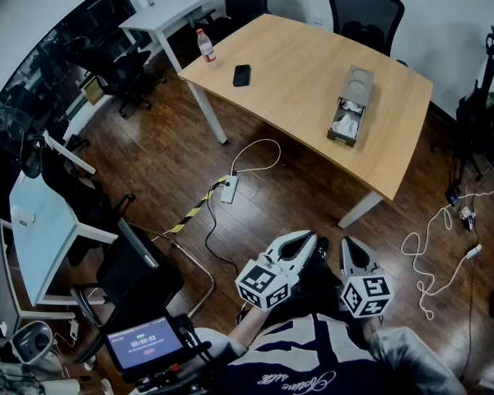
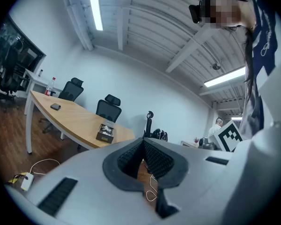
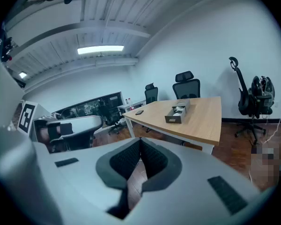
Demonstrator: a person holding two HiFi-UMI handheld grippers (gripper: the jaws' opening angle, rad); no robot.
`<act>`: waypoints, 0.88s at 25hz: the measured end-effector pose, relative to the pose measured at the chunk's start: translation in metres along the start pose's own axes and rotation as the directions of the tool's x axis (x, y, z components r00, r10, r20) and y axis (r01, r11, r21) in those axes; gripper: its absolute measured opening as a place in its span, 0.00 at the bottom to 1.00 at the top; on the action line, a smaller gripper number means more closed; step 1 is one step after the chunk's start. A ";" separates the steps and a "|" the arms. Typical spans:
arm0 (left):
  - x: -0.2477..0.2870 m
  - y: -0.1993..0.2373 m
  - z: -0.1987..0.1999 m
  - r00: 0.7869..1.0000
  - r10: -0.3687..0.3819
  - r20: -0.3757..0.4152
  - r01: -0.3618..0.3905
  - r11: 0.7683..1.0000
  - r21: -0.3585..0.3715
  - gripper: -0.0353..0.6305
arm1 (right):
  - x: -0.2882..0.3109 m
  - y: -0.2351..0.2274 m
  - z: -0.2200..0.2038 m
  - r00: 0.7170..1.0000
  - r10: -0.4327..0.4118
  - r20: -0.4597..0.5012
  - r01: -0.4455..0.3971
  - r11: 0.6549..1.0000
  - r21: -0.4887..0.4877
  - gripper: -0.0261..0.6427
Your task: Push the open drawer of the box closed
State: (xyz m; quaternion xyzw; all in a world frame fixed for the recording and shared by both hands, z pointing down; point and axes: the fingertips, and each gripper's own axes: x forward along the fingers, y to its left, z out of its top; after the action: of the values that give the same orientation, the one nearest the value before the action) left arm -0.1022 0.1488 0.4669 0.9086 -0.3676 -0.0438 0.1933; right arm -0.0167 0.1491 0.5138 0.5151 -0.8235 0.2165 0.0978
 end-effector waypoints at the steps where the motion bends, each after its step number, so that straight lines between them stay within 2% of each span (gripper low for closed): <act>1: 0.007 0.005 0.001 1.000 -0.002 -0.003 0.002 1.000 -0.002 0.06 | 0.006 -0.005 0.003 1.000 0.000 0.001 0.000 1.000 -0.001 0.04; 10: 0.085 0.065 0.018 0.999 0.010 -0.031 -0.011 1.000 -0.028 0.06 | 0.077 -0.074 0.039 1.000 -0.021 -0.019 0.021 1.000 0.004 0.04; 15: 0.133 0.101 0.032 0.998 0.032 -0.058 -0.034 0.999 -0.020 0.06 | 0.125 -0.121 0.064 0.999 -0.041 -0.028 0.041 0.999 0.016 0.04; 20: 0.178 0.125 0.049 0.996 0.050 -0.073 -0.050 0.999 0.002 0.06 | 0.167 -0.161 0.074 0.996 -0.042 -0.072 0.040 0.999 -0.029 0.04; 22: 0.194 0.131 0.054 0.995 0.055 -0.080 -0.054 0.998 0.015 0.06 | 0.183 -0.171 0.073 0.995 -0.022 -0.101 0.018 0.999 -0.037 0.09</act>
State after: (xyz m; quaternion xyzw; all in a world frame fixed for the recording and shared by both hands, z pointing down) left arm -0.0585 -0.0874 0.4792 0.9004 -0.3847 0.0003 0.2033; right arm 0.0579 -0.0962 0.5636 0.5099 -0.8160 0.2267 0.1510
